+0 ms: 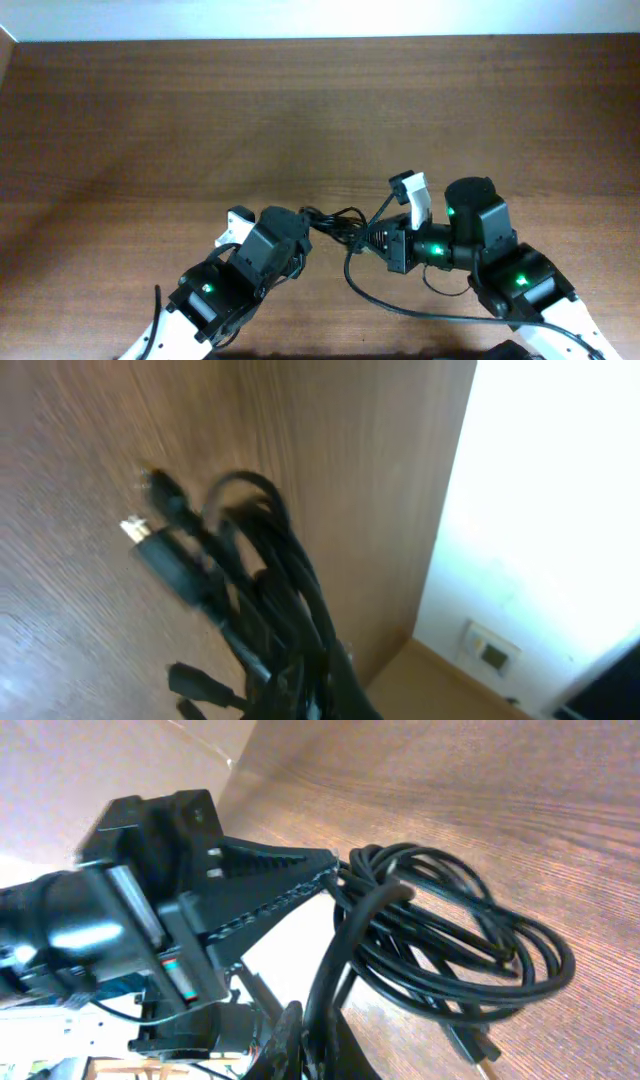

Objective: Untangle cables

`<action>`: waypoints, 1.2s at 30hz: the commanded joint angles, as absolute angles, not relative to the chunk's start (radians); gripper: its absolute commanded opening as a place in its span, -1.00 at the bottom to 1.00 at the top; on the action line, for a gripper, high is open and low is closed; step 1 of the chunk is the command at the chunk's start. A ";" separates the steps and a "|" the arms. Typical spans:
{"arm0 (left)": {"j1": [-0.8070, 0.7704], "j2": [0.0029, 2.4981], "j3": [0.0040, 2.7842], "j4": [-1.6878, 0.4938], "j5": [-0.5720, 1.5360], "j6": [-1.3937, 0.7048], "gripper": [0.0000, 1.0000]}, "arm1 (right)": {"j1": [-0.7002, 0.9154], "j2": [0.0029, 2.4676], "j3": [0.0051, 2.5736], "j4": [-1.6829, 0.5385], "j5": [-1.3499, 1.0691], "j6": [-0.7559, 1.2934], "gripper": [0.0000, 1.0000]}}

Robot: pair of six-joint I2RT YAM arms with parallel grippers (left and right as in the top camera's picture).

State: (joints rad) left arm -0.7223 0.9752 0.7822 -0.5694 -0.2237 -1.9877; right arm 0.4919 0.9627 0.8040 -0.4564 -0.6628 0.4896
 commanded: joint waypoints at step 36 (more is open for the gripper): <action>-0.710 0.812 0.781 -0.482 0.015 -1.990 -1.00 | 0.498 0.949 0.810 -0.486 -0.809 0.284 0.79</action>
